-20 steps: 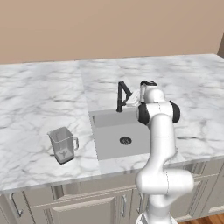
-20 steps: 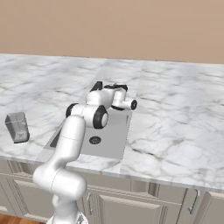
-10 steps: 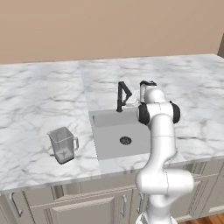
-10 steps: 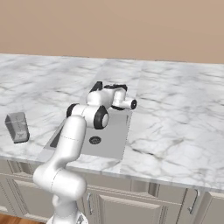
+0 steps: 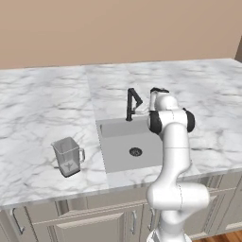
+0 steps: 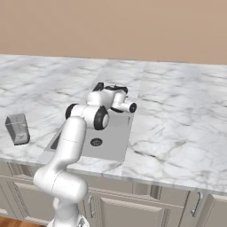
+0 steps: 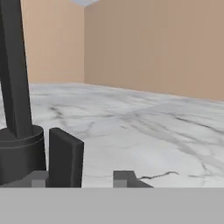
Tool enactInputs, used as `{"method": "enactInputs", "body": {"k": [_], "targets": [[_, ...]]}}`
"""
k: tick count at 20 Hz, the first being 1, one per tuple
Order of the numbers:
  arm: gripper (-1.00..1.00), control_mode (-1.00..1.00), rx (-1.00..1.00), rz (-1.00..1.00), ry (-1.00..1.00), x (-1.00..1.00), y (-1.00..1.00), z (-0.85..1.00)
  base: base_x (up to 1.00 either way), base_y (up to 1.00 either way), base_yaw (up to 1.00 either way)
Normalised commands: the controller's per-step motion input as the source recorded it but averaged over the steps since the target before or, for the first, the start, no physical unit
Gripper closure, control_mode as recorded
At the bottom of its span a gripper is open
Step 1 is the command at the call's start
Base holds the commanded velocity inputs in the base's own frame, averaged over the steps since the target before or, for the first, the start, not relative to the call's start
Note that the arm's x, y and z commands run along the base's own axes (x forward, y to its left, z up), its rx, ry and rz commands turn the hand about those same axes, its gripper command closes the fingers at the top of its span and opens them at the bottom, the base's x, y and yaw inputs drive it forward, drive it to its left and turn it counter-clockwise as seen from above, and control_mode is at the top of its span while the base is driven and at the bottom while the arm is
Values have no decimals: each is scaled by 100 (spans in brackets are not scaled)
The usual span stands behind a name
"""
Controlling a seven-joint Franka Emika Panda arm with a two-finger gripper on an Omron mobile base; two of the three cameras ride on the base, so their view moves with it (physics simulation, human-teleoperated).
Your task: Turn on the sink faucet and place the jug under the water for a few seconds to fill it up.
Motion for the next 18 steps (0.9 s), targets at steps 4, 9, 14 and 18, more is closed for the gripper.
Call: {"method": "enactInputs", "body": {"k": [4, 9, 14, 18], "targets": [[100, -100, 21, -35, 18, 10, -19, 0, 0, 0, 0], [100, -100, 25, -32, 25, 17, -40, 0, 0, 0, 0], [100, -100, 25, -22, 29, 33, -53, 0, 0, 0, 0], [100, -100, 33, -20, 26, 25, -73, 0, 0, 0, 0]]}}
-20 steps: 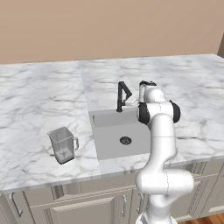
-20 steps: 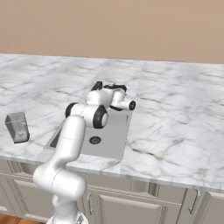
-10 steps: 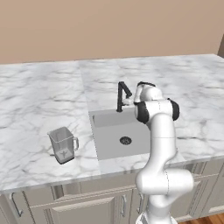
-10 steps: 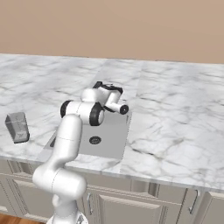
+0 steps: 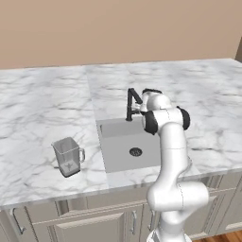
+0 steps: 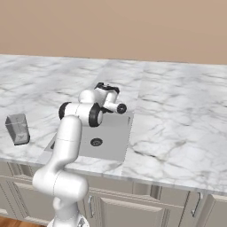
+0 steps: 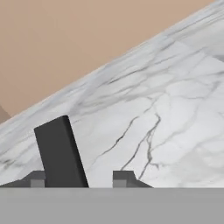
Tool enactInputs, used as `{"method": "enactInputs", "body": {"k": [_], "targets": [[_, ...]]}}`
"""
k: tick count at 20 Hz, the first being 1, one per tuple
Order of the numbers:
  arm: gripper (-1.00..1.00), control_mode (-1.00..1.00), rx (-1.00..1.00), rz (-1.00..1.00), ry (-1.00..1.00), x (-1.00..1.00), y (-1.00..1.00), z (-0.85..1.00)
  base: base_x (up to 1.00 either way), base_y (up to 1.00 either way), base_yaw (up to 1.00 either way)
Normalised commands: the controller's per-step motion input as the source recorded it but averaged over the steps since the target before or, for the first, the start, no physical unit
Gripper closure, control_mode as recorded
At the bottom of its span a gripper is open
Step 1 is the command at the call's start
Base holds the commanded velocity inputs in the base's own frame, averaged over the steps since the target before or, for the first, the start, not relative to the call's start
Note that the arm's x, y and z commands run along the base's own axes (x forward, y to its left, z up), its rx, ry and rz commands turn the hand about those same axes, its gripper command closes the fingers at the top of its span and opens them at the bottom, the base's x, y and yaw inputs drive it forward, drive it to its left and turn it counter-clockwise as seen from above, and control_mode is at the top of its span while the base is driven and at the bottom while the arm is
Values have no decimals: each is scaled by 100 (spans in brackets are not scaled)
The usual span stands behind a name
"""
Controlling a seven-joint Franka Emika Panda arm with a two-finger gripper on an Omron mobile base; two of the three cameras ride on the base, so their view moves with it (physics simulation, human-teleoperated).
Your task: Turn on the sink faucet and place the jug under the water for a few seconds to fill it up.
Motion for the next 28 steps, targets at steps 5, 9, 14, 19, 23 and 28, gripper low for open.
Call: {"method": "enactInputs", "body": {"k": [5, 9, 14, 19, 23, 28], "targets": [[100, -100, 37, -20, 23, 12, -83, -9, 0, 0, 0], [100, -100, 34, -19, 19, 2, -77, -16, 0, 0, 0], [100, -100, 25, -18, 17, 0, -61, -28, 0, 0, 0], [100, -100, 18, -12, 12, -1, -36, -38, 0, 0, 0], [-100, -100, 5, -1, 13, -2, -18, -59, 0, 0, 0], [-100, -100, 2, -8, -3, -56, -50, -17, 0, 0, 0]]}}
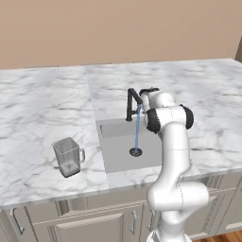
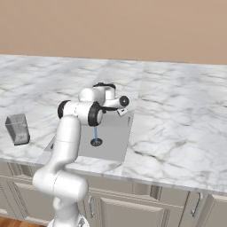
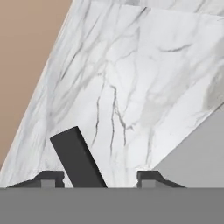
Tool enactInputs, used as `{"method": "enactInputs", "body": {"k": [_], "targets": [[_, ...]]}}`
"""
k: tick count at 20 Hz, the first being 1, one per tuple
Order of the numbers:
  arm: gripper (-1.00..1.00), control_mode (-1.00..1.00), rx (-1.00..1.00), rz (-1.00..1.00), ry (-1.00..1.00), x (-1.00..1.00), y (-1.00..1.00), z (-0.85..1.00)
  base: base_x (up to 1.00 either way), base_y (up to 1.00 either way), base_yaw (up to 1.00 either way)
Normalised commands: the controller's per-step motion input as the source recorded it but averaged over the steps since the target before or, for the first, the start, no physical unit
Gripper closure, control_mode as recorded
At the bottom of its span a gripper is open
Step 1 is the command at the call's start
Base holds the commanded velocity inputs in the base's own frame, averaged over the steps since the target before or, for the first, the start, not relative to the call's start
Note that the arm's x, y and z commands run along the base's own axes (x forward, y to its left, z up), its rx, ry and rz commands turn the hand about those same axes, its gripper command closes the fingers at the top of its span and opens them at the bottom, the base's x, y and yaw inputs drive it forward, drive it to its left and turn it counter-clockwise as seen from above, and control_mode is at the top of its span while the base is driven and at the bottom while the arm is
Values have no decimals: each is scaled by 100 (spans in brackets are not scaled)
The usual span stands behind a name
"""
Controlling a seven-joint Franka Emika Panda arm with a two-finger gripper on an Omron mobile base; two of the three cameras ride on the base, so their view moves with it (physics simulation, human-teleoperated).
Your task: Turn on the sink faucet and place the jug under the water for a few seconds to fill it up.
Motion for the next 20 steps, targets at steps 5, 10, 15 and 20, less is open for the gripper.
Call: {"method": "enactInputs", "body": {"k": [5, 10, 15, 20], "targets": [[-100, -100, 0, -9, -14, -81, -29, 36, 0, 0, 0], [-100, -100, -9, -1, -19, -82, -7, 75, 0, 0, 0], [-100, -100, -28, 6, -29, -100, 8, 89, 0, 0, 0], [-100, -100, -37, 13, -35, -100, 22, 74, 0, 0, 0]]}}
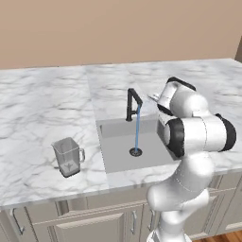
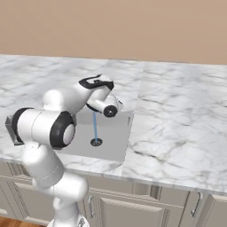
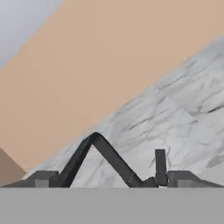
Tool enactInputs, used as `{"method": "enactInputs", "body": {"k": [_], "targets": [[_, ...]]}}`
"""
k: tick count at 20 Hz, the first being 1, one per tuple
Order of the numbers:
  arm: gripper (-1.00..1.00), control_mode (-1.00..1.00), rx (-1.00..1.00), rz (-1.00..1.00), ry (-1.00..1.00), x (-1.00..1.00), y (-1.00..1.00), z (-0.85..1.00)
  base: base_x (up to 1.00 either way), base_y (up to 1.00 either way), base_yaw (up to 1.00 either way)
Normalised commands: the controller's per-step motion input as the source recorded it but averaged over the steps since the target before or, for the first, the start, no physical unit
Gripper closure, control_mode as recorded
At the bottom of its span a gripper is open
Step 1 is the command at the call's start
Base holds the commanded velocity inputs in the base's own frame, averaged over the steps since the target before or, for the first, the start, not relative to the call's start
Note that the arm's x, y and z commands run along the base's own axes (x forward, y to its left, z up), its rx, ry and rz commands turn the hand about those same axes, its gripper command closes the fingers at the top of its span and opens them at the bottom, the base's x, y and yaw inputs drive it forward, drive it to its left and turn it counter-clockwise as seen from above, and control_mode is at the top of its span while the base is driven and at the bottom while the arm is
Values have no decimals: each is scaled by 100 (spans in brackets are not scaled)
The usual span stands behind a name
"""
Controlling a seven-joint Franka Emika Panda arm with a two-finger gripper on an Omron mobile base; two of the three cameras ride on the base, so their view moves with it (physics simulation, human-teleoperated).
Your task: Turn on the sink faucet and place the jug under the water for a few seconds to fill it up.
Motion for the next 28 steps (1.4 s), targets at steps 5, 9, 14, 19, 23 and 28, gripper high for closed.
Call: {"method": "enactInputs", "body": {"k": [5, 9, 14, 19, 23, 28], "targets": [[-100, -100, -46, 14, -30, -100, 35, 57, 0, 0, 0], [-100, -100, -38, 21, -6, -100, 69, 52, 0, 0, 0], [-100, -100, -23, 17, 8, -77, 82, 72, 0, 0, 0], [-100, -100, -16, 16, 27, -44, 78, 94, 0, 0, 0], [-100, -100, -9, 22, 11, -57, 70, 21, 0, 0, 0], [-100, -100, -3, 19, -4, -62, 60, -71, 0, 0, 0]]}}
